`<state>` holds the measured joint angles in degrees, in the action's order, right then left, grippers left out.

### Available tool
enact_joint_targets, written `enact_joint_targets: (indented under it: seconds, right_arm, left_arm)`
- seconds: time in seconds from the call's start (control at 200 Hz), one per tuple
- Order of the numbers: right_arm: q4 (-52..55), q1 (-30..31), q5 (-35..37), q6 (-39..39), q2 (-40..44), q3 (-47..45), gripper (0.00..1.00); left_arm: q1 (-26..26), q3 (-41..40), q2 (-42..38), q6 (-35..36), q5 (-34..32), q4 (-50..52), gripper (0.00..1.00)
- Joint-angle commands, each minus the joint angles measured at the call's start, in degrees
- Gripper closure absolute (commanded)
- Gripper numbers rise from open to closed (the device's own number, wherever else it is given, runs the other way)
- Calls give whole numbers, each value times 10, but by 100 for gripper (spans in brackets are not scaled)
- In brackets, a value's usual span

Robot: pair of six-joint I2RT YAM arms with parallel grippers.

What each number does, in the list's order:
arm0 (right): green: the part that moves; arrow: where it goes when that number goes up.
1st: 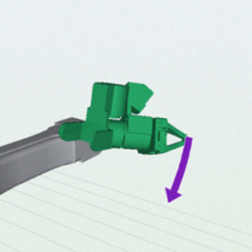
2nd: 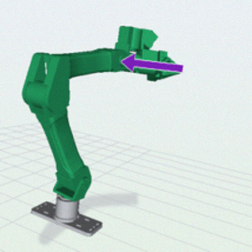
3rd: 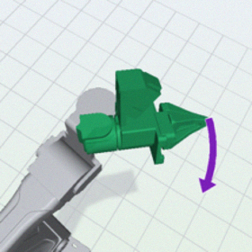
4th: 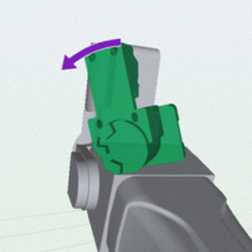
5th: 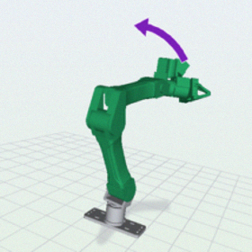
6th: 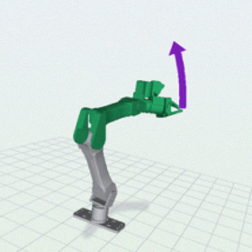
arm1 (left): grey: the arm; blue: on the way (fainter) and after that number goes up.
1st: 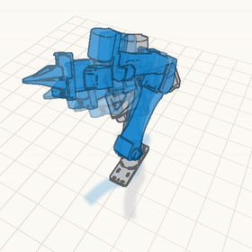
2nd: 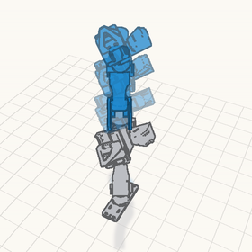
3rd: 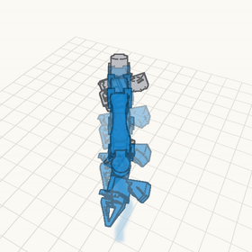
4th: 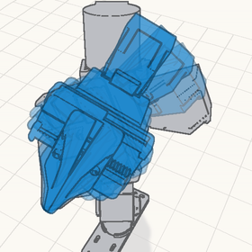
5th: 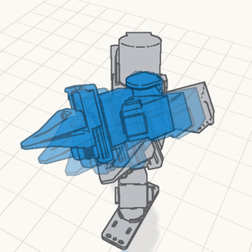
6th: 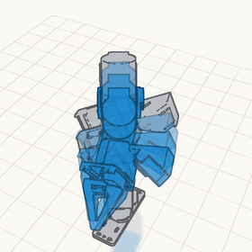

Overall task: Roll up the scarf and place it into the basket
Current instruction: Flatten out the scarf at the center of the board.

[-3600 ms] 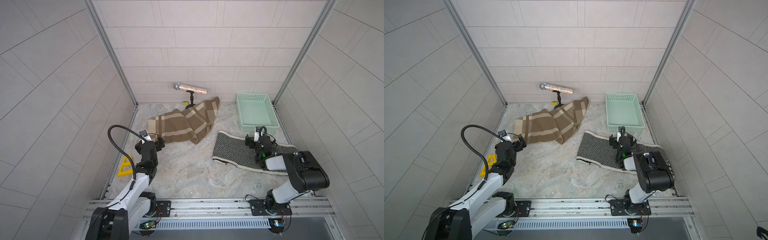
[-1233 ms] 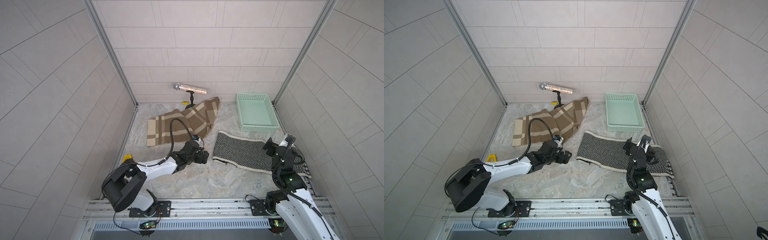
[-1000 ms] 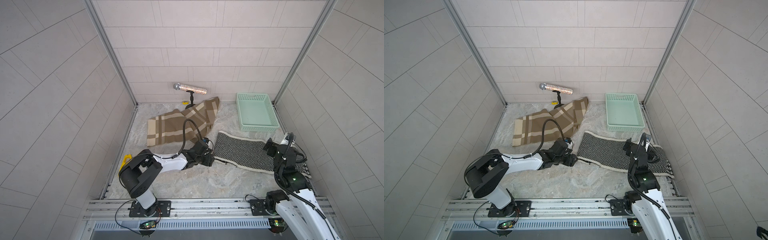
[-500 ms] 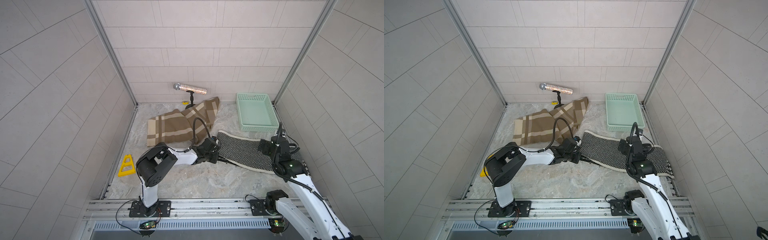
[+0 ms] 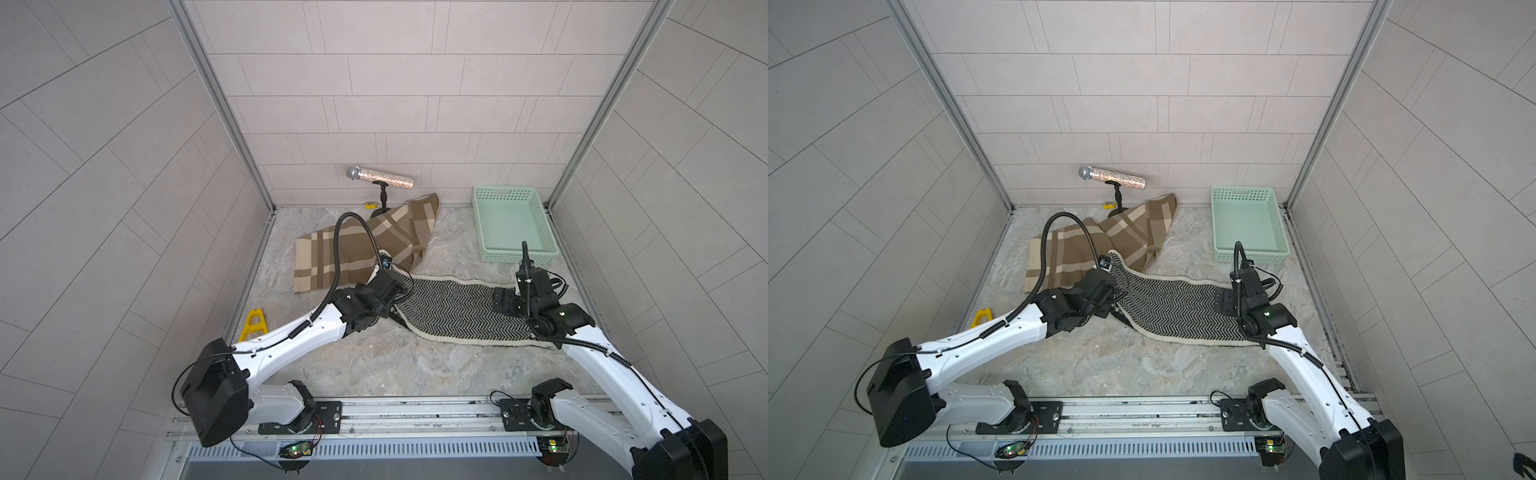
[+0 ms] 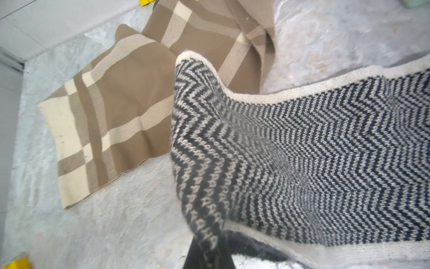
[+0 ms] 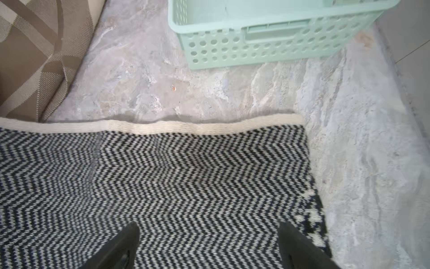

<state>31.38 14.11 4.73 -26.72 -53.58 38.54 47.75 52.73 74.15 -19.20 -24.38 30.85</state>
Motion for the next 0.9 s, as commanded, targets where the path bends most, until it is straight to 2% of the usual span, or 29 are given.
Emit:
enact_joint_targets:
  seconds: [0.0, 0.04, 0.1, 0.19, 0.25, 0.27, 0.32, 0.355, 0.405, 0.48, 0.6, 0.701, 0.791, 0.896]
  right_arm:
    - [12, 1, 24, -27, -12, -5, 4]
    - [27, 0, 59, -25, -18, -2, 2]
    - [40, -17, 88, -18, -29, -1, 0]
    - [47, -84, 64, -7, -44, -3, 0]
    - [46, -141, 20, -2, -54, -6, 0]
    - [46, -158, 9, 1, -55, -7, 0]
    - [46, -191, -10, 8, -59, -9, 0]
    - [46, -209, -17, 14, -61, -11, 0]
    - [47, -226, -18, 22, -62, -13, 0]
    - [47, -242, -20, 26, -61, -19, 0]
    - [36, -247, -38, 17, -65, -28, 0]
    - [31, -247, -33, 10, -74, -27, 0]
    - [29, -249, -25, 8, -78, -45, 0]
    - [21, -251, -25, 5, -86, -53, 0]
  left_arm:
    - [0, -21, 11, -4, 11, 67, 97]
    - [0, -19, 23, -7, 57, 65, 89]
    - [1, -17, 45, -20, 132, 51, 68]
    - [3, -19, 57, -41, 234, 12, 55]
    - [5, -19, 50, -50, 268, -8, 43]
    - [5, -19, 45, -52, 275, -11, 31]
    - [4, -14, 32, -52, 281, -11, 12]
    - [4, -10, 20, -52, 272, 1, 6]
    - [3, -3, 2, -56, 235, 27, 5]
    - [-2, -2, -27, -77, 146, 67, 5]
    - [-29, -48, -80, -104, 56, 67, 5]
    - [-95, -98, -123, -144, 75, 39, 9]
    - [-170, -145, -158, -172, 123, 1, 15]
    - [-240, -182, -182, -187, 159, -27, 16]
